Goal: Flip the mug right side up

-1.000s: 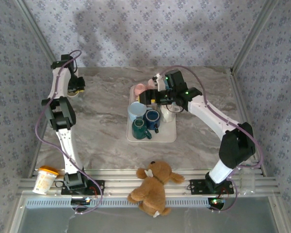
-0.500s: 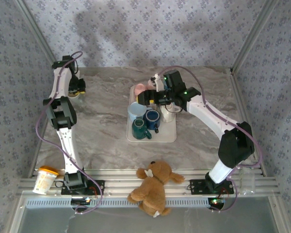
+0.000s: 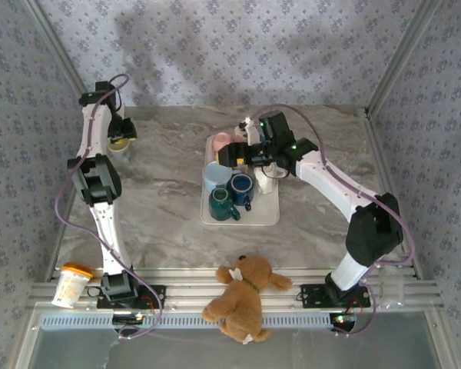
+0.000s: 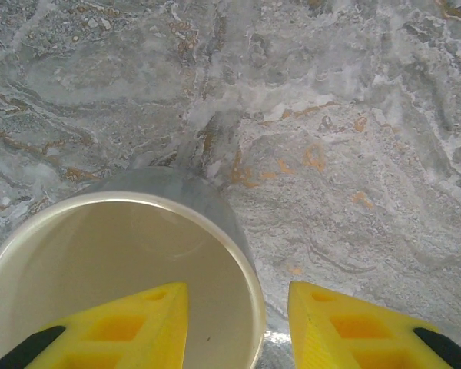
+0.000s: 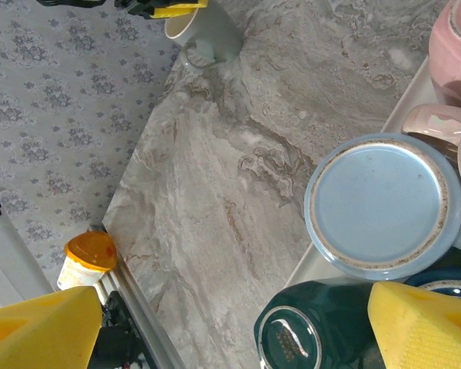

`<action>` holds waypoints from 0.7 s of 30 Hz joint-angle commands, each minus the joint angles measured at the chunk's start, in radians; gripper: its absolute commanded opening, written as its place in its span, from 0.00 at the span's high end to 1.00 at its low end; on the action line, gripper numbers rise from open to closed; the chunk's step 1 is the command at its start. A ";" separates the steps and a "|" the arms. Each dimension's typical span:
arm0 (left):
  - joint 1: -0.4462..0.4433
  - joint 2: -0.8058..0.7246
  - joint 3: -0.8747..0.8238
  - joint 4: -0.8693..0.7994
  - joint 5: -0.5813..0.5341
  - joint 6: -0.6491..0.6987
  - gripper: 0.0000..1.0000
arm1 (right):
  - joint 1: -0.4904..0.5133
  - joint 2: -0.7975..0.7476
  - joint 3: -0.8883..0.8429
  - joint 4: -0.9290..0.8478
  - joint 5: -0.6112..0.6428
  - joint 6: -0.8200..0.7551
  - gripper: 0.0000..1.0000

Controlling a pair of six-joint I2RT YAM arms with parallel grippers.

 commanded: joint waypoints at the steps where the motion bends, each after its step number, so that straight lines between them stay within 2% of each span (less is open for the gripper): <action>1: -0.018 -0.145 0.004 -0.020 0.020 0.000 0.61 | 0.001 -0.039 -0.012 -0.029 0.001 -0.023 0.08; 7: -0.078 -0.320 -0.115 0.028 0.052 0.001 0.60 | -0.015 -0.067 -0.036 -0.030 0.009 -0.023 0.09; 11: -0.133 -0.446 -0.242 0.104 0.191 -0.004 0.57 | -0.037 -0.102 -0.073 -0.007 0.030 0.003 0.11; 15: -0.226 -0.565 -0.406 0.224 0.351 0.016 0.51 | -0.078 -0.137 -0.119 0.028 0.044 0.043 0.11; 17: -0.285 -0.591 -0.453 0.250 0.384 0.042 0.47 | -0.102 -0.152 -0.143 0.048 0.048 0.066 0.11; 21: -0.393 -0.598 -0.493 0.242 0.399 0.093 0.46 | -0.155 -0.178 -0.184 0.081 0.048 0.111 0.11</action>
